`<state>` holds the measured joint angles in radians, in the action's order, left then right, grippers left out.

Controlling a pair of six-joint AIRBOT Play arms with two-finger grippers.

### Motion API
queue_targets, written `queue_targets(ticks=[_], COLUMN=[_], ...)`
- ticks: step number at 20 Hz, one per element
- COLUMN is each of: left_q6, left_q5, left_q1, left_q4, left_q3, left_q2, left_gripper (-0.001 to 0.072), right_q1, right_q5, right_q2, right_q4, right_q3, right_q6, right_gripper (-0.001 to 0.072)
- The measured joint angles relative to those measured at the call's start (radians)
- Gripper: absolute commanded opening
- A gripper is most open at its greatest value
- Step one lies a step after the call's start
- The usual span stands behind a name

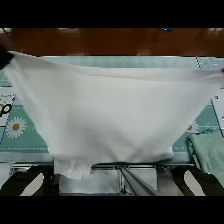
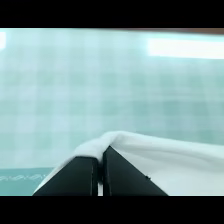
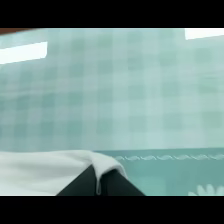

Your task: Fold the shirts.

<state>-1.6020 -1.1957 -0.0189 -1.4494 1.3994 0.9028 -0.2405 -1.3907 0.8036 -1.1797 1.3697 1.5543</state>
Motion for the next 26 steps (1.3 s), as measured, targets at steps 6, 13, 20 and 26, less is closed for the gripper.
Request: queue_targets(ticks=[6, 13, 20, 26], left_q6=[-0.007, -0.107, -0.024, 0.145], left_q5=[0.346, 0.372, 0.156, -0.177], left_q1=[0.0, 0.019, 0.109, 0.16], left_q4=[0.029, 0.163, 0.312, 0.346], left_q3=[0.09, 0.334, 0.391, 0.342], left_q2=[0.496, 0.896, 0.959, 0.956], left_gripper=[0.0022, 0.0022, 0.0022, 0.0022], right_q1=[0.0, 0.015, -0.022, -0.003], right_q5=[0.291, 0.336, 0.188, 0.012], right_q2=[0.519, 1.005, 1.061, 1.022], right_q4=[0.194, 0.36, 0.38, 0.323], right_q3=[0.001, 0.273, 0.338, 0.266], right_q6=[-0.131, -0.158, -0.175, -0.212], right_gripper=[0.0018, 0.0018, 0.0018, 0.0019])
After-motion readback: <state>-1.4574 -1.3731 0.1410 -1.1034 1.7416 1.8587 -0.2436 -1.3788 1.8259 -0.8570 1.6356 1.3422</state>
